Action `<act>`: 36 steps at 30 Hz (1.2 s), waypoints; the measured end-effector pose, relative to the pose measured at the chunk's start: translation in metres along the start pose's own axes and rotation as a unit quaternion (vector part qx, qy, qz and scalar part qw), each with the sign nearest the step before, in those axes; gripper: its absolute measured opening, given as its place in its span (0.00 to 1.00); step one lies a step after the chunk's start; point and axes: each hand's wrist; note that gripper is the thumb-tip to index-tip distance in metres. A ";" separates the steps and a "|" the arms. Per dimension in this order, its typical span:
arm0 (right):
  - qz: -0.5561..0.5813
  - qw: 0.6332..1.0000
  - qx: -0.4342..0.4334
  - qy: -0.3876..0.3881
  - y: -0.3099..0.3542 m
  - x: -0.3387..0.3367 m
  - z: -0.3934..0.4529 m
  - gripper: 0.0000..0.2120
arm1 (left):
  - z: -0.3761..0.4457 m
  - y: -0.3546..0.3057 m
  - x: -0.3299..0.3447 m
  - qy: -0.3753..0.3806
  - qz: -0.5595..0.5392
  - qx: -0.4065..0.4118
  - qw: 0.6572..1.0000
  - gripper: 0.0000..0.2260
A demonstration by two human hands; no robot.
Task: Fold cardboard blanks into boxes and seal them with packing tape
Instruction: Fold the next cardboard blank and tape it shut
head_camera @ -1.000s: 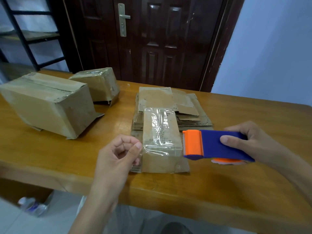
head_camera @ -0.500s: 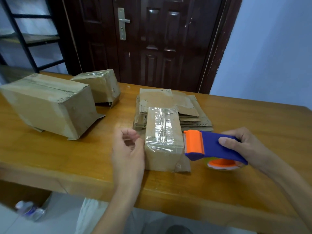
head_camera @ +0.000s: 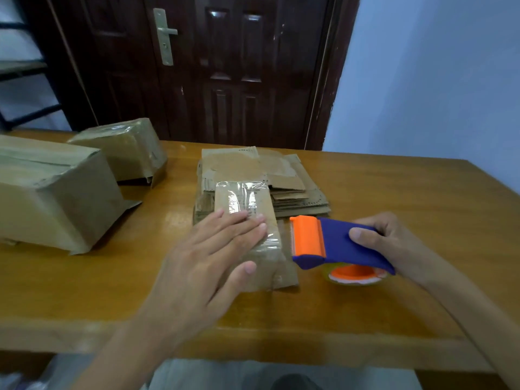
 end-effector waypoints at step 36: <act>-0.598 0.728 -0.239 -0.236 0.006 0.037 -0.034 0.20 | -0.001 -0.018 0.016 -0.068 -0.025 -0.060 0.996 0.18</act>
Point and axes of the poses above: each hand's wrist, its own z-axis towards the middle knuckle, its own x-axis out of the palm, y = z × x
